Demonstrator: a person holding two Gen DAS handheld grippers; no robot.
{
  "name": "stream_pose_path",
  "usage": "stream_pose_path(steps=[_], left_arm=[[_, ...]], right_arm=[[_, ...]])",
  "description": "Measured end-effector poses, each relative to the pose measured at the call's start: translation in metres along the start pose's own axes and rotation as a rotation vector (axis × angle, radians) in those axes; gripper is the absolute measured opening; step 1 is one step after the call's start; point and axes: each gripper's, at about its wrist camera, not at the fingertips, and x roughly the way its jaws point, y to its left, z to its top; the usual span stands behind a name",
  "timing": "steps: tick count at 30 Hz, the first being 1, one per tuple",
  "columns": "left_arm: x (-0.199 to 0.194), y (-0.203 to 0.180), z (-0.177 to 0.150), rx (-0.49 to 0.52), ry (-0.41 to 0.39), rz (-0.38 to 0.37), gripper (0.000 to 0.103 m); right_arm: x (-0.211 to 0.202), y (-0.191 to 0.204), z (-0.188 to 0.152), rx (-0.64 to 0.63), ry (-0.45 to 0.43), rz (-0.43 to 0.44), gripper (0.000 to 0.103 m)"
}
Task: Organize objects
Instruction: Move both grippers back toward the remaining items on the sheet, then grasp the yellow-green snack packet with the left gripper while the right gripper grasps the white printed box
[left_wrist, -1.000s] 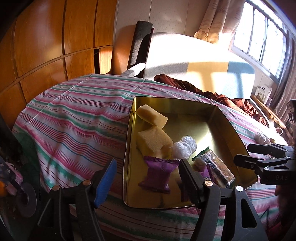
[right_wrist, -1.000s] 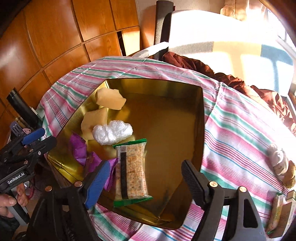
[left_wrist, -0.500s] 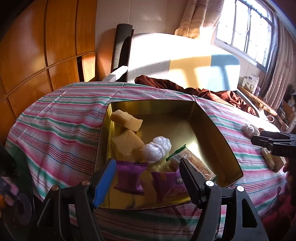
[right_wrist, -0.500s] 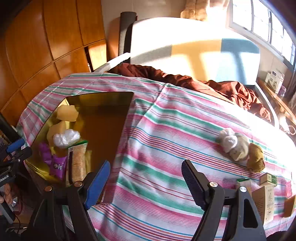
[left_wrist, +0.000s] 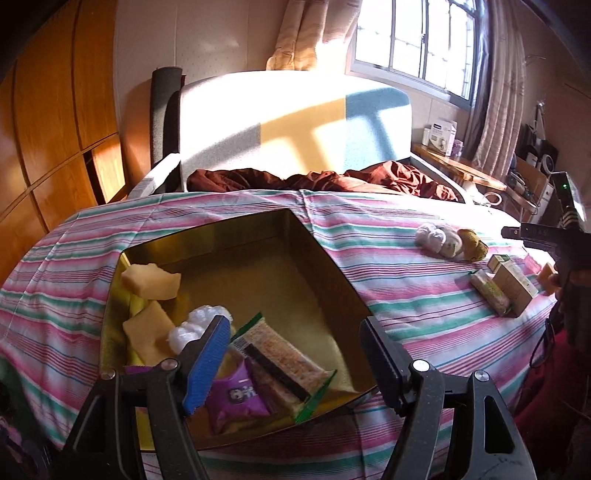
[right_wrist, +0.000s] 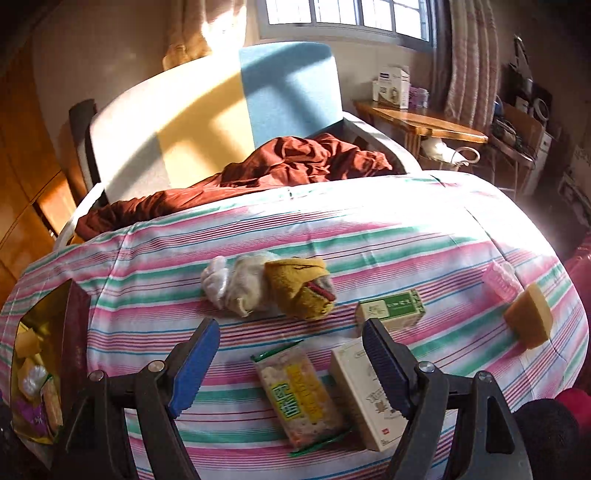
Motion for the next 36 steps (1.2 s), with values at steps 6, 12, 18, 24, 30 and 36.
stream_pose_path(steps=[6, 12, 18, 24, 30, 36], left_arm=[[0.024, -0.07, 0.017, 0.101, 0.038, -0.135, 0.073], [0.076, -0.138, 0.019, 0.151, 0.154, -0.243, 0.073], [0.122, -0.186, 0.023, 0.137, 0.264, -0.316, 0.073], [0.156, -0.233, 0.035, 0.147, 0.318, -0.369, 0.073], [0.189, -0.274, 0.045, 0.126, 0.366, -0.385, 0.073], [0.218, -0.3, 0.049, 0.072, 0.422, -0.37, 0.073]], right_arm=[[0.017, -0.078, -0.006, 0.385, 0.037, 0.042, 0.081], [0.024, -0.067, -0.007, 0.348, 0.074, 0.088, 0.081], [0.023, -0.07, -0.009, 0.364, 0.071, 0.092, 0.081], [0.019, -0.079, -0.01, 0.418, 0.056, 0.115, 0.081], [0.02, -0.077, -0.009, 0.415, 0.058, 0.148, 0.081], [0.02, -0.078, -0.009, 0.424, 0.06, 0.164, 0.081]])
